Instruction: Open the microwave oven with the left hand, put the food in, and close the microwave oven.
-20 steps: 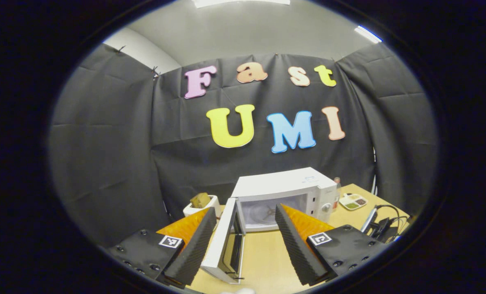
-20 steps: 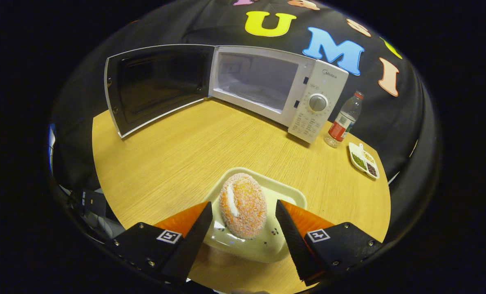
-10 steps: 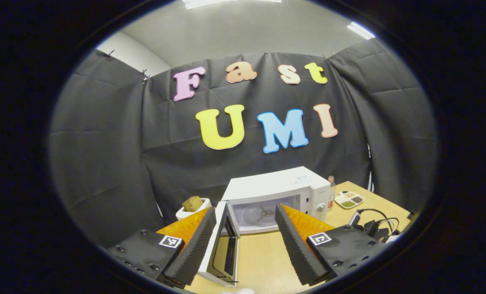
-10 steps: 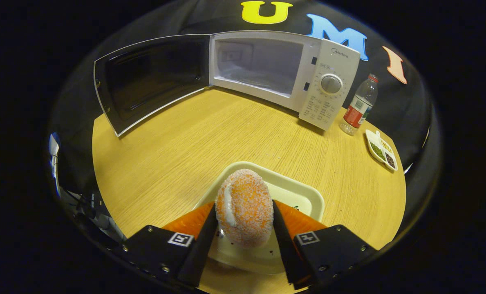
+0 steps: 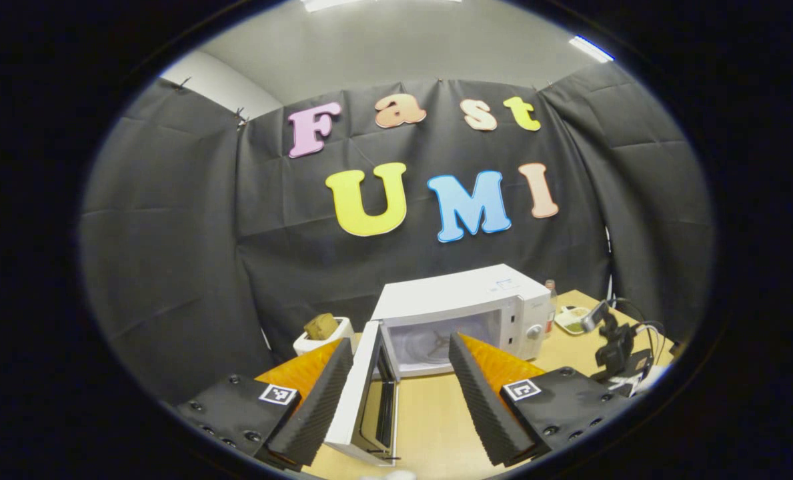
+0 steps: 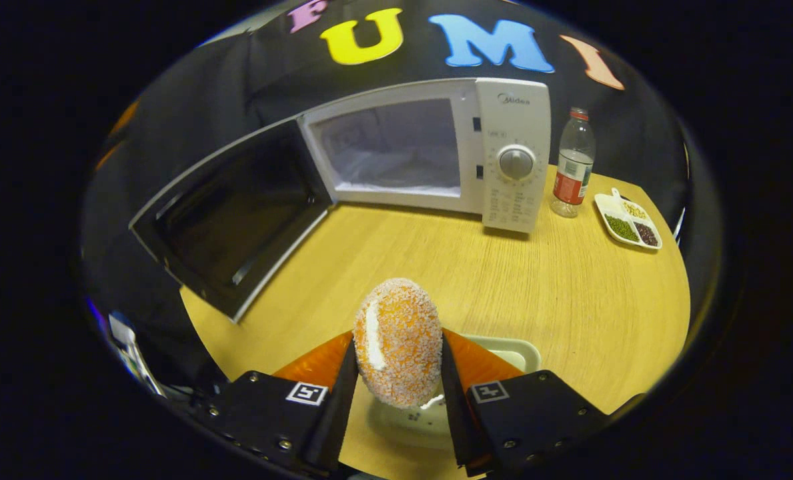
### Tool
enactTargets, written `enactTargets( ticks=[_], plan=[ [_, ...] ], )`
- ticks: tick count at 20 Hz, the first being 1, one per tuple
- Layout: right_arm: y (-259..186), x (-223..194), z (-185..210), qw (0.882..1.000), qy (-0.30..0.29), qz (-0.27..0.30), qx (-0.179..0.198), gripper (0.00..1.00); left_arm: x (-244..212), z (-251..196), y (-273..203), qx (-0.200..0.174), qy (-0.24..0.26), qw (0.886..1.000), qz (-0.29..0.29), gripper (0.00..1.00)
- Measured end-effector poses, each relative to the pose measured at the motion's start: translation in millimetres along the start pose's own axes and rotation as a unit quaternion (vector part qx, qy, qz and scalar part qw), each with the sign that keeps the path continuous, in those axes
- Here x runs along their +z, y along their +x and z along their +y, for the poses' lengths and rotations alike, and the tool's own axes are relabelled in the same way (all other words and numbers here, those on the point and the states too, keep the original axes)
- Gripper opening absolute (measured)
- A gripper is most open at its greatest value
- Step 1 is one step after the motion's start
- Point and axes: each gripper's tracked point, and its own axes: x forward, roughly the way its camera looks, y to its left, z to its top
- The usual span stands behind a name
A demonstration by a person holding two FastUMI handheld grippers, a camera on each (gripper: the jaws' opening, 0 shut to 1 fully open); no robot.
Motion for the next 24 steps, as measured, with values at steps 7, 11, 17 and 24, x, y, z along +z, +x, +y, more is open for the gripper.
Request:
enactTargets(
  ticks=[7,11,17,24],
  plan=[
    [80,101,36,0.983,0.150,-0.104,0.017,0.63,-34,31,9,0.020,-0.013,1.000,0.009,0.92],
    [144,140,49,0.963,0.216,-0.159,-0.008,0.63,-47,40,19,0.013,-0.019,1.000,0.014,1.00],
    [204,186,27,0.933,0.256,-0.236,-0.089,0.63,-71,58,20,0.014,-0.010,1.000,0.020,0.96],
    [243,196,-9,0.906,0.280,-0.268,-0.171,0.67,-85,69,21,0.015,0.012,1.000,0.019,1.00]
  ],
)
